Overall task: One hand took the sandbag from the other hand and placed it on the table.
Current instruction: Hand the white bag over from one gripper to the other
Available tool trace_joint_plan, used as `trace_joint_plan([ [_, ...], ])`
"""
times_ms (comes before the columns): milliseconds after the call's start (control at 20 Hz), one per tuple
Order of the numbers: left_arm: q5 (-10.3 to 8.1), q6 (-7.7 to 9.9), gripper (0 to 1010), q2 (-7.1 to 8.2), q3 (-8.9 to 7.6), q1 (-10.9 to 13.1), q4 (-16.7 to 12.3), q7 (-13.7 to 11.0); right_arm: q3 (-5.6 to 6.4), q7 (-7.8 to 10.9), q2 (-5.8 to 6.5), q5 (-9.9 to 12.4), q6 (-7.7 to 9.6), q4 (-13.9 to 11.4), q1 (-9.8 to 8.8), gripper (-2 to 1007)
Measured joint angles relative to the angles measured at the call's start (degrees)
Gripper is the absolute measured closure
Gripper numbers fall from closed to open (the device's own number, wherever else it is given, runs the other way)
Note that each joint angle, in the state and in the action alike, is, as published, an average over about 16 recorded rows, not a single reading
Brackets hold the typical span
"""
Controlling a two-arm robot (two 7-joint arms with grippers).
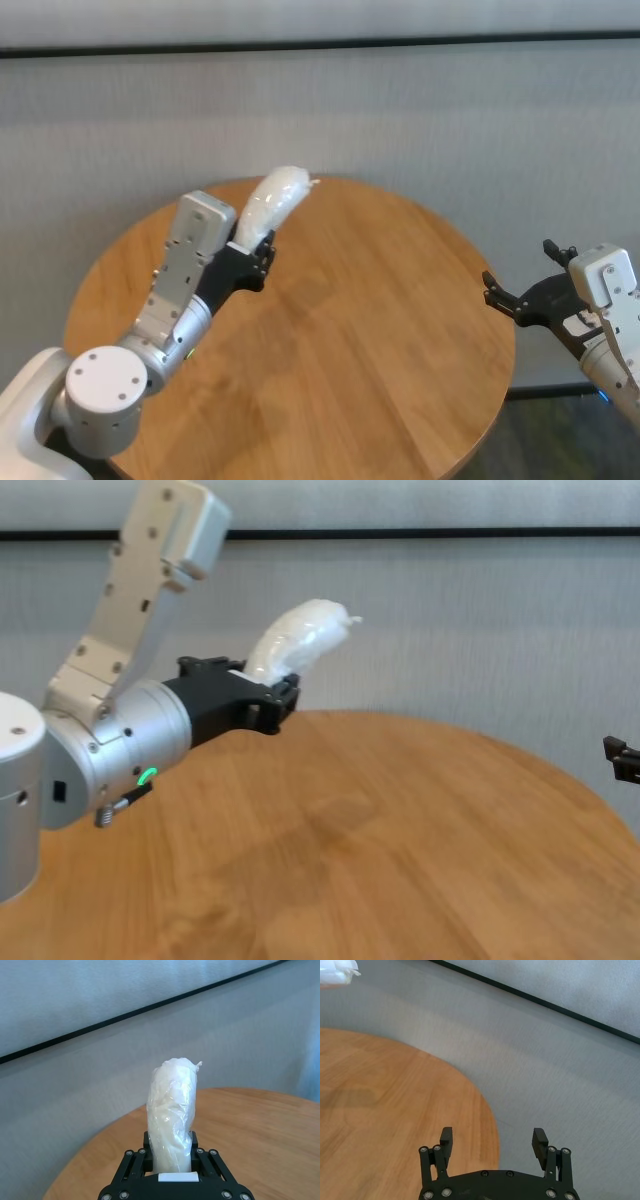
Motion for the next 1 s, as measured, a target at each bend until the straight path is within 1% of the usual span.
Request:
trace_joint_plan([
  [300,1.66,-0.2,599,-0.17,1.35,-0.17,-2.22,-2.4,0.0,0.0,0.0,0.0,0.0,0.0,0.0,4],
  [500,2.3,-0.33,599,-0.43,1.96,-0.18,-3.55,-3.93,0.0,0.0,0.0,0.0,0.0,0.0,0.0,4],
  [750,2.62,-0.39,599,-0.89,2.13,-0.05,-4.92,-5.51,0.0,0.0,0.0,0.0,0.0,0.0,0.0,4],
  [1000,2.81,-0.14,599,-1.31,1.91,0.11,-5.52,-6.78,0.0,0.0,0.0,0.0,0.0,0.0,0.0,4],
])
